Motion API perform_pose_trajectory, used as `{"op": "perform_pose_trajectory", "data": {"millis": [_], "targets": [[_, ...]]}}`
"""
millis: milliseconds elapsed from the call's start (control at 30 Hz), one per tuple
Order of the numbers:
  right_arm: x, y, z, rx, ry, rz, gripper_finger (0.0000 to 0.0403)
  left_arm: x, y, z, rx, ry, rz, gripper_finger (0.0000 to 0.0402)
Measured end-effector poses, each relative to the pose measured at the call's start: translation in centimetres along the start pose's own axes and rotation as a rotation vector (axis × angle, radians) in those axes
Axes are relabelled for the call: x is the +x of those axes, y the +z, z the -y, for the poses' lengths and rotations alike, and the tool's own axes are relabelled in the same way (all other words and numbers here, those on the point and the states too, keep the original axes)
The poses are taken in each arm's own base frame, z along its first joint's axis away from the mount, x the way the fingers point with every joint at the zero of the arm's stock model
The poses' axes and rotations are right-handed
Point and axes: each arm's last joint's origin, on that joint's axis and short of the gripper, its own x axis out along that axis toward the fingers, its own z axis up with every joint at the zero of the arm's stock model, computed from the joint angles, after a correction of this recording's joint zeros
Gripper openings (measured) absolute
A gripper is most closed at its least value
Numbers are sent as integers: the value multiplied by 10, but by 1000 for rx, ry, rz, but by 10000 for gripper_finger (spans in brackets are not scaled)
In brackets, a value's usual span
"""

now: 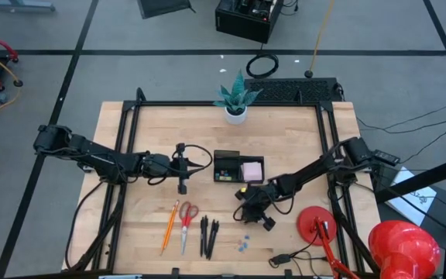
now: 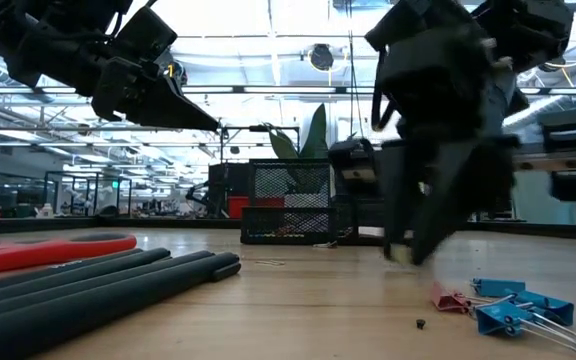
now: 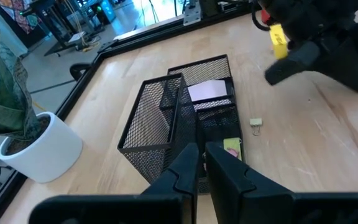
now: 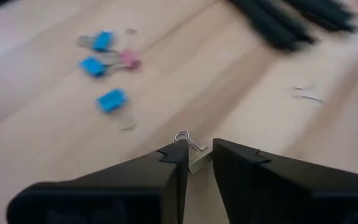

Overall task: Pick and place office supplies into organizer
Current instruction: Put the green binder clip into the black desk organizer

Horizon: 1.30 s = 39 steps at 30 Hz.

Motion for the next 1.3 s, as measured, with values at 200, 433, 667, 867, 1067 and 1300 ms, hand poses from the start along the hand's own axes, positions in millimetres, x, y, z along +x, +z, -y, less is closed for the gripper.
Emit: {"op": "perform_pose_trajectory", "data": {"millis": [200,433,667,867,1067,1300], "targets": [[-17,19,6,4,-212,42,55,0,0,0,-7,0,1,37],[-34,40,10,15,-494,126,57,0,0,0,-8,0,-1,37],[-32,46,1,-35,-515,145,56,0,0,0,-10,0,0,37],[-55,40,9,-13,-451,198,56,0,0,0,-18,0,0,37],[-87,22,14,11,-474,306,56,0,0,1,-21,-2,2,37],[-113,-7,6,38,-626,313,56,0,-1,1,-14,-3,-11,37]]}}
